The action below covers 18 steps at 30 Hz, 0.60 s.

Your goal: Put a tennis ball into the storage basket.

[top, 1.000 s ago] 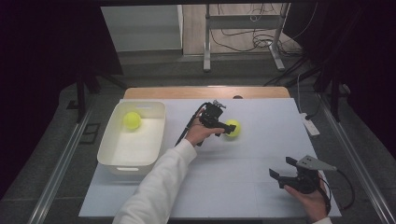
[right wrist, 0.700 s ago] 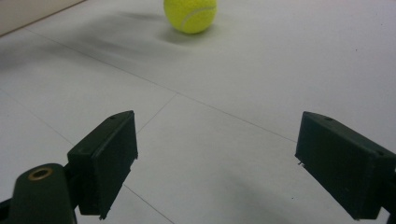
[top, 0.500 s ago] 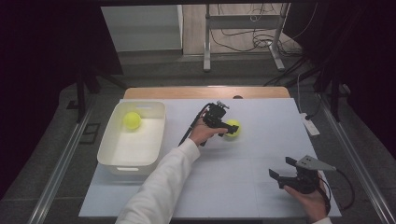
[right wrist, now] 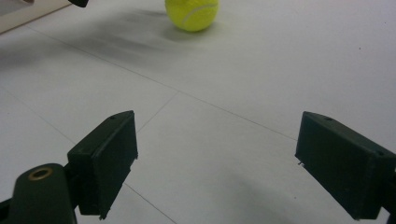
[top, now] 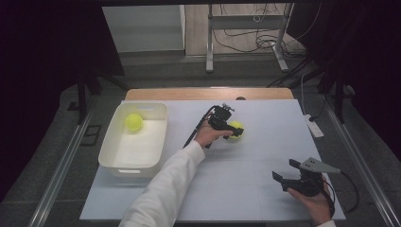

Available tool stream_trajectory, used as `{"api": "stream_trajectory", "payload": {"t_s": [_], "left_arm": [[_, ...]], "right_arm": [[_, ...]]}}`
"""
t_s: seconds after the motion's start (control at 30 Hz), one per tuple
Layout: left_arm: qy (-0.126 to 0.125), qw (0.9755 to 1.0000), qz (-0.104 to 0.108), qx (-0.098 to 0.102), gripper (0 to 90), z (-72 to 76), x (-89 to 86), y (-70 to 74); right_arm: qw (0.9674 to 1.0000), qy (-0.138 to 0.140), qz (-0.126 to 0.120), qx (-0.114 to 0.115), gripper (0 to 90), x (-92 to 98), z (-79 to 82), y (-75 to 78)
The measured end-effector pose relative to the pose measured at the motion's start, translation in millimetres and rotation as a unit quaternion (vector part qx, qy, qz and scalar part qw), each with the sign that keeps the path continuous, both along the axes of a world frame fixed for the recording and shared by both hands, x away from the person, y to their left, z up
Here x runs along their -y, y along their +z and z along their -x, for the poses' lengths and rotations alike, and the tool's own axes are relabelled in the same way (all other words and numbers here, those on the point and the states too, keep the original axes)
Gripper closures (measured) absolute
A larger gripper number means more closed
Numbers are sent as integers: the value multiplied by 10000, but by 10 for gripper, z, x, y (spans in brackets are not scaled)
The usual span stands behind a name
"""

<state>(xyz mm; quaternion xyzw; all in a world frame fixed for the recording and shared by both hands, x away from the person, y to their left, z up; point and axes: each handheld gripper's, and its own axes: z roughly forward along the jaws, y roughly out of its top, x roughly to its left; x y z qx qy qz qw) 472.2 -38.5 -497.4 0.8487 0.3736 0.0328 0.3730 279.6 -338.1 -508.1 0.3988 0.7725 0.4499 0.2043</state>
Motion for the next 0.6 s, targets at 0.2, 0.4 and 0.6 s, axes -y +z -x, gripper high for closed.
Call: {"api": "stream_trajectory", "payload": {"t_s": [0.2, 0.4, 0.6], "left_arm": [[-30, 10000, -35, -28, 114, -6, 29, -41], [-34, 9999, -91, -45, 170, -8, 42, -62], [-33, 9999, -92, -75, 240, -8, 65, -81]], "right_arm": [[10000, -11, -11, 0, 130, 7, 1, 1], [10000, -19, -12, -3, 130, 15, 2, 2], [10000, -22, -9, -1, 130, 16, 2, 3]]}}
